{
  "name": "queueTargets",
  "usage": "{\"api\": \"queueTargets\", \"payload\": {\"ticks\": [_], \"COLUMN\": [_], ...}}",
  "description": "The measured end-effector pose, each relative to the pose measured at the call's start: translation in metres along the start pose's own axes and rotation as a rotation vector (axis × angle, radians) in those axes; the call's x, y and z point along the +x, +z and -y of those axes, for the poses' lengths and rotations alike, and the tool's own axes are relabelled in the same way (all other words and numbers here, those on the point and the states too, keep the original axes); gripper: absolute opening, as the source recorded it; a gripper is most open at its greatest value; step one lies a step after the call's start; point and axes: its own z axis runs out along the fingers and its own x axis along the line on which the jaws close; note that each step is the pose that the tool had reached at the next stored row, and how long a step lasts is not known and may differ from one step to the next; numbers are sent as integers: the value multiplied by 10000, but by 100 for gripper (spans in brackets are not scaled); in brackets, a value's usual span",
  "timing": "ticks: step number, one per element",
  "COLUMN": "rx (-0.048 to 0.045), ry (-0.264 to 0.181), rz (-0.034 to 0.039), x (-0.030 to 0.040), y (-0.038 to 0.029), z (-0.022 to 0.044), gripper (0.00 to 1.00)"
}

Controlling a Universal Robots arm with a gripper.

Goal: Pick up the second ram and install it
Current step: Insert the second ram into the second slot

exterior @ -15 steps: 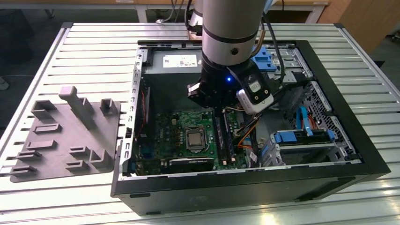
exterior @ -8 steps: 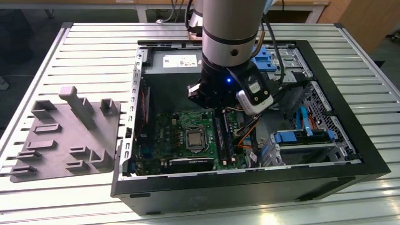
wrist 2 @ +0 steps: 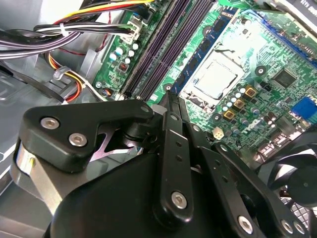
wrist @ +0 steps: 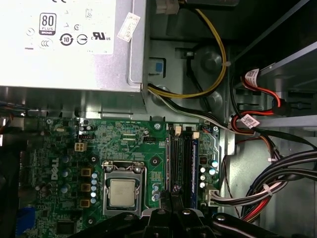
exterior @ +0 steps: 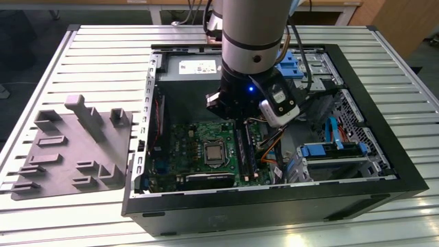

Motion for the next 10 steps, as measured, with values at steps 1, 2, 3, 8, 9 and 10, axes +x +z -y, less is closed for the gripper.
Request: {"api": "queueTargets", "payload": {"ticks": [1, 2, 3, 8, 9, 10], "rx": [1, 1, 1, 2, 2, 1], "ry": [0, 0, 0, 4, 5, 6], "rz": [0, 0, 0, 0, 0, 0], "x": [0, 0, 0, -2, -3, -4], "y": [2, 5, 8, 24, 26, 29], "z": [0, 0, 1, 5, 6, 8], "gripper": [12, 12, 12, 12, 12, 12]}}
